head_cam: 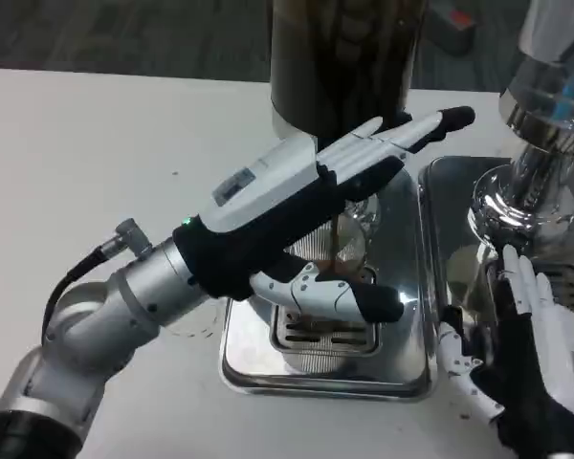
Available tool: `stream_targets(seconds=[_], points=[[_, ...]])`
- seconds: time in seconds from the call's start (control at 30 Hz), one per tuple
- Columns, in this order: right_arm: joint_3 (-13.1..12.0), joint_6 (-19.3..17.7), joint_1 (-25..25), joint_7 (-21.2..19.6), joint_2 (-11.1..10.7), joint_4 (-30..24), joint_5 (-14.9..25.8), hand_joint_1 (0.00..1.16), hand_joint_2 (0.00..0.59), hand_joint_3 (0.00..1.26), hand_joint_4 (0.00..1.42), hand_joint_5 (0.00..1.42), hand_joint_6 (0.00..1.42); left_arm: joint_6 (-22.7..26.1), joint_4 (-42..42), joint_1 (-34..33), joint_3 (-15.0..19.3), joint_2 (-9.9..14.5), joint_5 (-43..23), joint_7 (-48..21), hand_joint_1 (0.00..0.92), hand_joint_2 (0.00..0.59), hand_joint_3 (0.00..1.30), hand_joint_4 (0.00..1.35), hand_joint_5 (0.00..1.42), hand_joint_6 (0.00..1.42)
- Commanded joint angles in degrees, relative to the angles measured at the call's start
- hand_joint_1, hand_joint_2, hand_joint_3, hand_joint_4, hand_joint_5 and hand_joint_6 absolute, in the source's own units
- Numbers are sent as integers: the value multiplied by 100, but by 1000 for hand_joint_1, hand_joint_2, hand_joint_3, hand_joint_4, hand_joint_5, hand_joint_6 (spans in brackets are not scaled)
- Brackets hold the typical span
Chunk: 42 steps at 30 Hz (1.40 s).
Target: Grasp the cup under the faucet to collect the drink, then remove the cup.
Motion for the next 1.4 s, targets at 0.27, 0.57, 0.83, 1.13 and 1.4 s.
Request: stream_targets(seconds=[0.27,0.57,0.83,1.13,1.4], points=[[-415,-954,-336,1103,-157,259,1957,674,231,0,0,0,65,-73,-7,6,-169,68,171,70,0,116,28,0,72,0],[-309,-776,-692,1338,33,446,2130,757,190,0,0,0,0,-57,-38,28,-176,69,145,92,0,116,39,0,72,0],[-318,-1015,-1221,1278,182,1128,2257,761,190,0,0,0,0,-97,153,-157,-158,163,204,82,0,117,45,0,72,0],[-327,-1296,-1495,1293,242,1676,2405,760,190,0,0,0,0,-151,283,-210,-141,174,292,151,0,117,46,0,79,0],[-279,-1386,-1544,1297,294,1785,2413,750,194,0,0,0,0,-117,269,-183,-146,181,279,168,0,117,47,0,82,0]])
